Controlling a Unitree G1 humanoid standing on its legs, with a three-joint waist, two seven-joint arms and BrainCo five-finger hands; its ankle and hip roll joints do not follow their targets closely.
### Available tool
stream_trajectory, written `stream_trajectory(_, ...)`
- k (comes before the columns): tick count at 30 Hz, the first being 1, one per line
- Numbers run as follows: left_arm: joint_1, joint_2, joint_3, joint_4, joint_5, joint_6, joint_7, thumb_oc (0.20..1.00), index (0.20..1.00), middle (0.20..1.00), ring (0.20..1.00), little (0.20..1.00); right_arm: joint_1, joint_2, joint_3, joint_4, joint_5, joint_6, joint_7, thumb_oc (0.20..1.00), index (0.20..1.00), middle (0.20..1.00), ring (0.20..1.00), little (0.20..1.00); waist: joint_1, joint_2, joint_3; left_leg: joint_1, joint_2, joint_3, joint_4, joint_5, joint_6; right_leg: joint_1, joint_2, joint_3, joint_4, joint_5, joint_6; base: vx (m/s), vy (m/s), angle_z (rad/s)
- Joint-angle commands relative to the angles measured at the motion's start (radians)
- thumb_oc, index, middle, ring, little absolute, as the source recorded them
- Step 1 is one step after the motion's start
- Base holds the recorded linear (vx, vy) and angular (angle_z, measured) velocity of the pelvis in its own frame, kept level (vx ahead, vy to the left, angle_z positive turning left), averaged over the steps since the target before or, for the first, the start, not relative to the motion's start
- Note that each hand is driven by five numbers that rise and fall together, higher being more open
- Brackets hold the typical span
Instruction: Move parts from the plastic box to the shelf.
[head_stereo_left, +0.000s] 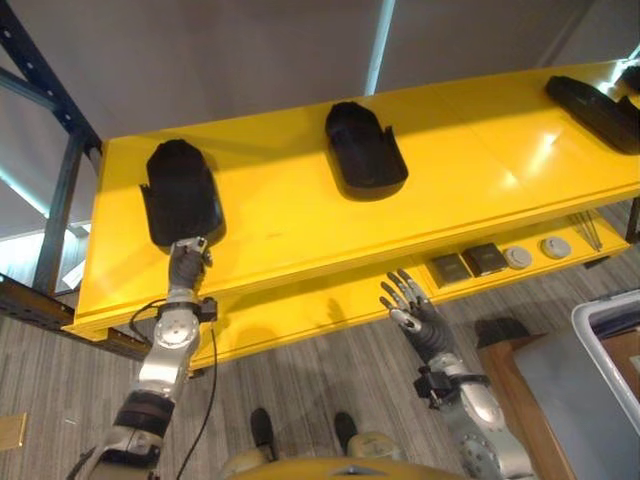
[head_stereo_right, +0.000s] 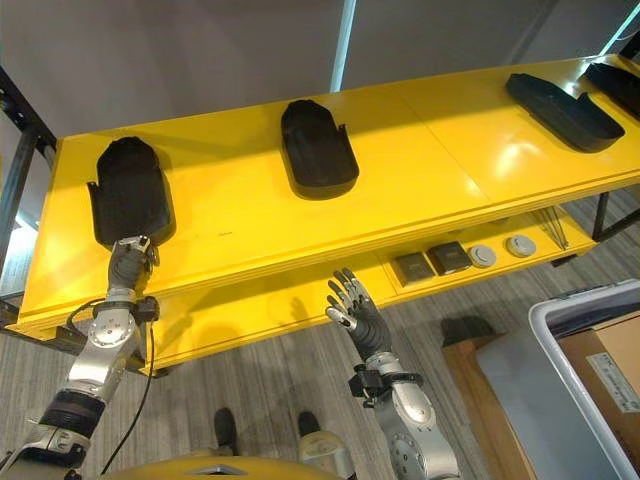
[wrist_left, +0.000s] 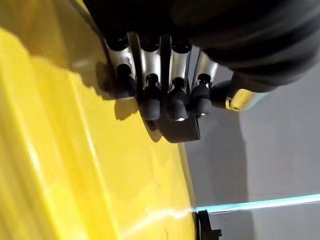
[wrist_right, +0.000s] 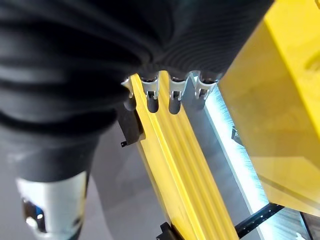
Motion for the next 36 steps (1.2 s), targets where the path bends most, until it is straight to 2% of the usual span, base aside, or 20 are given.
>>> stream_trajectory(1,-0.143,0.071,0.041,0.084,-0.018,-0.053,0.032,0.2,0.2,0.2,0.2,0.2,-0.015,0.012,0.002,-0.038,0.025,-0.037,0.012,1.0,1.0,1.0,1.0,1.0,-0.005,-0.031,0.011,0.097,0.086,0.067,0.0,-0.127,-0.066,-0.034,-0.014,-0.034,0.002,-0.056,0.01,0.0,0.0,0.0)
stream_trajectory(7,-0.196,0.095,0.03,0.12,-0.032,-0.059,0.054,0.2,0.2,0.2,0.2,0.2,-0.032,0.005,0.013,-0.036,0.033,-0.043,0.004,1.0,1.0,1.0,1.0,1.0,-0.009,-0.029,0.033,0.068,0.085,0.07,0.0,-0.118,-0.067,-0.066,-0.013,-0.029,0.004,-0.045,0.015,-0.01,0.002,-0.01)
stream_trajectory(13,-0.179,0.092,0.026,0.107,-0.035,-0.063,0.046,0.2,0.2,0.2,0.2,0.2,-0.033,0.008,0.019,-0.021,0.028,-0.045,-0.001,1.0,1.0,1.0,1.0,1.0,-0.006,-0.028,0.036,0.065,0.084,0.07,0.0,-0.117,-0.065,-0.068,-0.012,-0.028,0.003,-0.043,0.016,0.0,0.0,0.0)
stream_trajectory(14,-0.17,0.088,0.025,0.1,-0.037,-0.063,0.04,0.429,0.429,0.429,0.429,0.429,-0.031,0.008,0.017,-0.011,0.024,-0.044,-0.006,1.0,1.0,1.0,1.0,1.0,-0.005,-0.027,0.035,0.067,0.084,0.071,0.0,-0.118,-0.064,-0.065,-0.012,-0.029,0.002,-0.044,0.016,0.0,0.0,0.0)
stream_trajectory(15,-0.169,0.088,0.025,0.1,-0.037,-0.063,0.04,0.548,0.548,0.548,0.548,0.548,-0.031,0.008,0.017,-0.011,0.024,-0.044,-0.006,1.0,1.0,1.0,1.0,1.0,-0.005,-0.027,0.035,0.067,0.084,0.071,0.0,-0.118,-0.064,-0.065,-0.012,-0.029,0.002,-0.044,0.016,0.0,0.0,0.0)
stream_trajectory(16,-0.156,0.081,0.023,0.084,-0.044,-0.066,0.03,1.0,1.0,1.0,1.0,1.0,-0.031,0.009,0.015,-0.008,0.021,-0.043,-0.009,1.0,1.0,1.0,1.0,1.0,-0.004,-0.027,0.033,0.07,0.084,0.07,0.0,-0.119,-0.064,-0.062,-0.013,-0.03,0.002,-0.045,0.015,0.0,0.0,0.0)
stream_trajectory(24,0.01,0.062,0.003,-0.148,-0.024,-0.086,-0.099,1.0,1.0,1.0,1.0,1.0,-0.062,0.002,-0.049,0.011,-0.017,-0.049,-0.021,1.0,1.0,1.0,1.0,1.0,0.026,-0.026,0.007,0.089,0.074,0.051,0.0,-0.124,-0.057,-0.033,-0.021,-0.047,0.006,-0.052,0.01,-0.01,0.003,0.01)
stream_trajectory(30,0.209,0.089,0.052,-0.416,-0.022,-0.129,-0.225,1.0,1.0,1.0,1.0,1.0,-0.082,-0.024,-0.155,0.015,-0.125,-0.073,-0.054,1.0,1.0,1.0,1.0,1.0,0.067,-0.036,-0.041,0.128,0.074,0.04,0.0,-0.138,-0.047,0.002,-0.021,-0.056,0.027,-0.069,0.007,-0.03,0.015,0.03)
stream_trajectory(36,0.275,0.078,0.034,-0.467,-0.012,-0.138,-0.253,1.0,1.0,1.0,1.0,1.0,-0.057,-0.031,-0.213,0.014,-0.174,-0.09,-0.082,1.0,1.0,1.0,1.0,1.0,0.08,-0.05,-0.064,0.156,0.078,0.028,0.006,-0.15,-0.043,0.029,-0.016,-0.063,0.049,-0.088,0.002,0.0,0.002,0.03)
